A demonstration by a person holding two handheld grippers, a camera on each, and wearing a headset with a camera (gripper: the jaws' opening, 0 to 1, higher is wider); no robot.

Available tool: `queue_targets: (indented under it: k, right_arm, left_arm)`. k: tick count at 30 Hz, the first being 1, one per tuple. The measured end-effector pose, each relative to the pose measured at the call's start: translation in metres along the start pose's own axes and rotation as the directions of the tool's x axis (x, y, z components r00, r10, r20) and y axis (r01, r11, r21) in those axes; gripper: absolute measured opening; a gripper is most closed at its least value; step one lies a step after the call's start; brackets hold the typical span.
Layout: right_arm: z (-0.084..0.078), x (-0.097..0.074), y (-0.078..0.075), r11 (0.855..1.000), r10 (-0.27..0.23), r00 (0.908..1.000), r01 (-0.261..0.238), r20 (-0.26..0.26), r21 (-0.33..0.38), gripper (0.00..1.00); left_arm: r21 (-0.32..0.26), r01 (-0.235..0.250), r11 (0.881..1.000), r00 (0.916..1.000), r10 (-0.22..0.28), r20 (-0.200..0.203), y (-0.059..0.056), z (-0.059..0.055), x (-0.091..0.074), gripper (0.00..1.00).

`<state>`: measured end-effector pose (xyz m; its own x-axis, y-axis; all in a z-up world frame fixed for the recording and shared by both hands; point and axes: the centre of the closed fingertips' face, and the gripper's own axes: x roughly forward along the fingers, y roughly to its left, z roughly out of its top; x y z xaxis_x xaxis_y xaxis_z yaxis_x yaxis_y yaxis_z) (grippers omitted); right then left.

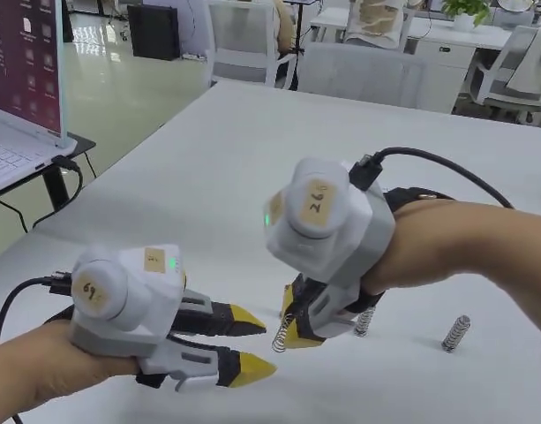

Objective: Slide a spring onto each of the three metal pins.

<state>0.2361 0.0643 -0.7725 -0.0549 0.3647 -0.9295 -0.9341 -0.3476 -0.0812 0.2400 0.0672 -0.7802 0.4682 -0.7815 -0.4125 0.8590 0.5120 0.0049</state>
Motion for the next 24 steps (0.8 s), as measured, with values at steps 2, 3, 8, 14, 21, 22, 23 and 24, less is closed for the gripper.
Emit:
queue_targets:
  k: [2, 3, 8, 14, 21, 22, 23, 24]
  right_arm:
    - [-0.002, -0.001, -0.001, 1.000, -0.001, 1.0000, 0.001, -0.001, 0.005, 0.08]
    - [-0.002, -0.002, -0.002, 1.000, -0.002, 1.0000, 0.002, -0.002, 0.007, 0.08]
    - [-0.007, -0.006, -0.007, 1.000, -0.012, 0.9999, 0.012, -0.004, 0.018, 0.08]
    - [-0.013, -0.012, -0.013, 0.999, -0.029, 0.9996, 0.029, -0.005, 0.034, 0.08]
    - [-0.016, -0.020, -0.023, 0.998, -0.049, 0.9988, 0.049, -0.001, 0.050, 0.08]
    - [-0.016, -0.022, -0.025, 0.997, -0.055, 0.9985, 0.055, 0.001, 0.055, 0.08]
    - [-0.017, -0.023, -0.027, 0.997, -0.059, 0.9982, 0.059, 0.000, 0.056, 0.08]
    - [-0.017, -0.024, -0.029, 0.996, -0.065, 0.9979, 0.065, 0.000, 0.058, 0.08]
  left_arm:
    - [0.001, -0.007, 1.000, 1.0000, 0.007, 0.000, 0.001, 0.000, 0.000, 0.26]
    - [-0.002, -0.009, 1.000, 1.0000, 0.009, -0.001, 0.002, 0.000, 0.000, 0.28]
    - [-0.010, -0.020, 1.000, 0.9997, 0.020, -0.014, 0.004, -0.002, 0.000, 0.35]
    - [-0.014, -0.037, 0.999, 0.9992, 0.036, -0.017, 0.007, -0.004, 0.000, 0.44]
    - [-0.015, -0.049, 0.999, 0.9986, 0.049, -0.018, 0.008, -0.004, -0.001, 0.51]
    - [-0.017, -0.054, 0.998, 0.9984, 0.053, -0.018, 0.009, -0.004, -0.001, 0.52]
    - [-0.017, -0.055, 0.998, 0.9983, 0.055, -0.019, 0.010, -0.005, -0.001, 0.53]
    - [-0.020, -0.058, 0.998, 0.9982, 0.057, -0.019, 0.010, -0.005, -0.001, 0.54]
